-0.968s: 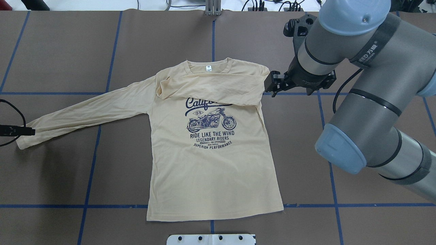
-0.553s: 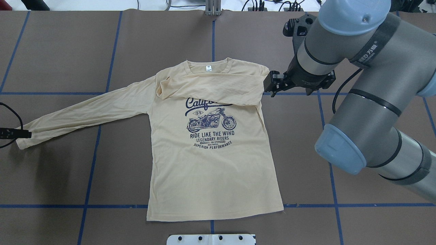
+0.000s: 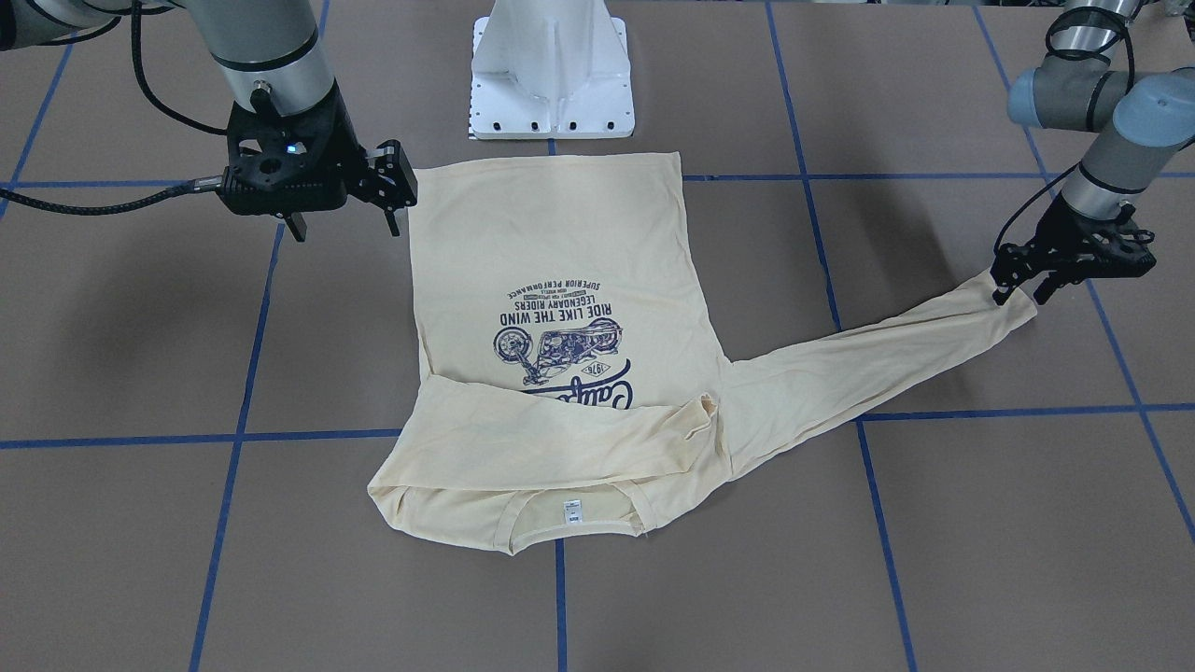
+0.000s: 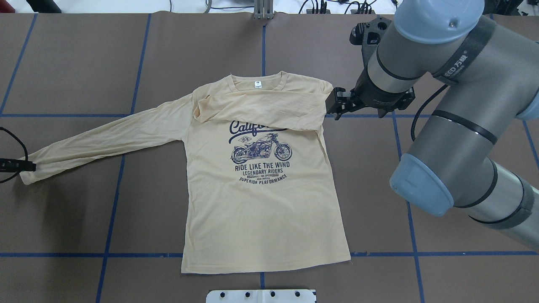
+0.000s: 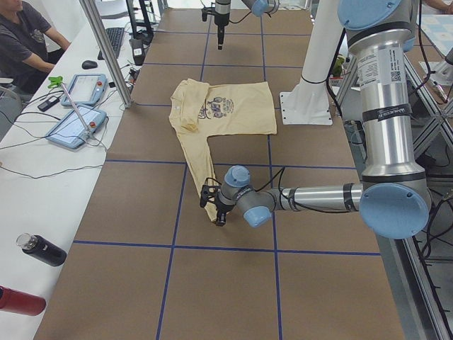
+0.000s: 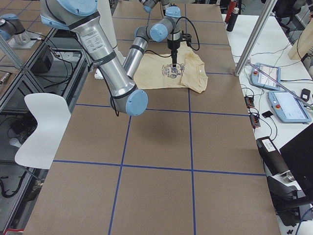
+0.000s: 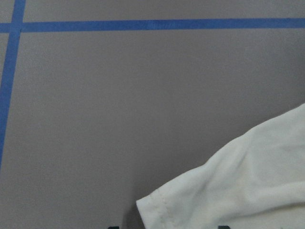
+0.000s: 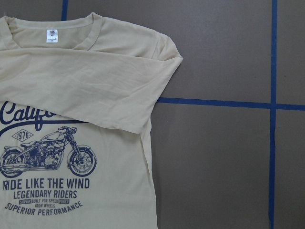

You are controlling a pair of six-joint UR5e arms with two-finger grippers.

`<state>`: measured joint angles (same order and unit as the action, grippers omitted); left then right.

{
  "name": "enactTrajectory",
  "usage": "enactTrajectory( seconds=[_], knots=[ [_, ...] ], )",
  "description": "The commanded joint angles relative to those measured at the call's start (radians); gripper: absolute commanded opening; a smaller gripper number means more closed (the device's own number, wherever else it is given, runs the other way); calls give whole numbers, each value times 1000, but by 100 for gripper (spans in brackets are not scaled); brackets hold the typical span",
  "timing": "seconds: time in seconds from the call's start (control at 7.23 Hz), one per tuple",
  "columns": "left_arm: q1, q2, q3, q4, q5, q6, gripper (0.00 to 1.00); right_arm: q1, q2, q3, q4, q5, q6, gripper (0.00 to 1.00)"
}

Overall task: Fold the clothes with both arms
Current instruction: 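Move the left gripper to the cuff of the other sleeve and grasp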

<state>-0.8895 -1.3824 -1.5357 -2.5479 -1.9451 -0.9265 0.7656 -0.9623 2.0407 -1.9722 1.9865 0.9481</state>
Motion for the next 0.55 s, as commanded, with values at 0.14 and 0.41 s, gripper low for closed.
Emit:
enactTrajectory(
  seconds=[0.14,0.41],
  knots=[
    [1,-1,-6,0,-2,0,42,1,-3,3,-1,2,0,100],
    [1,-1,-9,2,-3,0,38,1,-3,3,-1,2,1,100]
  ],
)
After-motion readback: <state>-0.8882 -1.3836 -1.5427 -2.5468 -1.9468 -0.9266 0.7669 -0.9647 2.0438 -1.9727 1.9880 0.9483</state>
